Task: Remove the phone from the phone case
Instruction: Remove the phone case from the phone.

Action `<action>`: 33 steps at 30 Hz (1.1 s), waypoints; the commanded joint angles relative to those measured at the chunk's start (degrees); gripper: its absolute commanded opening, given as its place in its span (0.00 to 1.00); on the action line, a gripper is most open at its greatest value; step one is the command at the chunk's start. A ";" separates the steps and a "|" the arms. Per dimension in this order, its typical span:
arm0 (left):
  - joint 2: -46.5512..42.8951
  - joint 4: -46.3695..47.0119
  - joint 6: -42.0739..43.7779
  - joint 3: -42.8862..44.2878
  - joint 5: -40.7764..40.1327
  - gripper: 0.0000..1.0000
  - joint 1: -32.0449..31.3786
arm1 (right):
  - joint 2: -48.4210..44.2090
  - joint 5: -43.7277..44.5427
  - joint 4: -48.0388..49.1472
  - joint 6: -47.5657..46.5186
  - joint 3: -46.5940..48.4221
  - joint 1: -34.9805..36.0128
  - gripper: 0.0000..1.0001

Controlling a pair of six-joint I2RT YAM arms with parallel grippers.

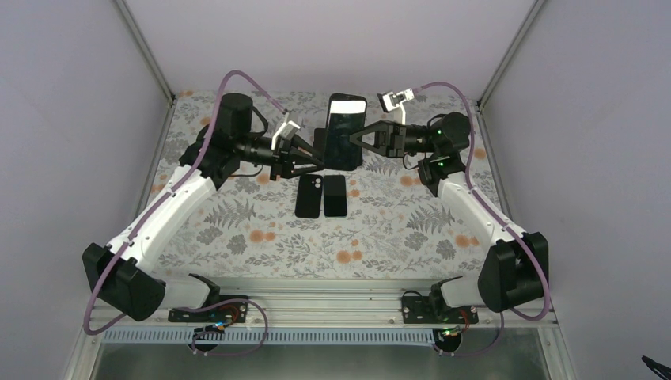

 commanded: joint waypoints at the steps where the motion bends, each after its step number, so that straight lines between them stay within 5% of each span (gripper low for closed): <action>1: -0.07 -0.12 3.03 0.50 0.03 0.19 -0.17 | -1.37 1.54 3.70 0.78 2.02 0.04 0.04; 12: 0.18 -2.99 9.95 2.95 -1.90 0.03 -0.17 | -0.99 0.53 18.01 12.41 -0.74 2.57 0.04; 24: 0.60 -0.05 8.70 2.11 -13.77 0.02 -0.17 | -0.35 2.12 30.58 22.37 -2.25 4.20 0.04; 33: 1.17 -2.77 15.28 2.03 -18.90 0.02 -0.24 | -0.01 4.56 34.29 27.28 -3.49 4.41 0.03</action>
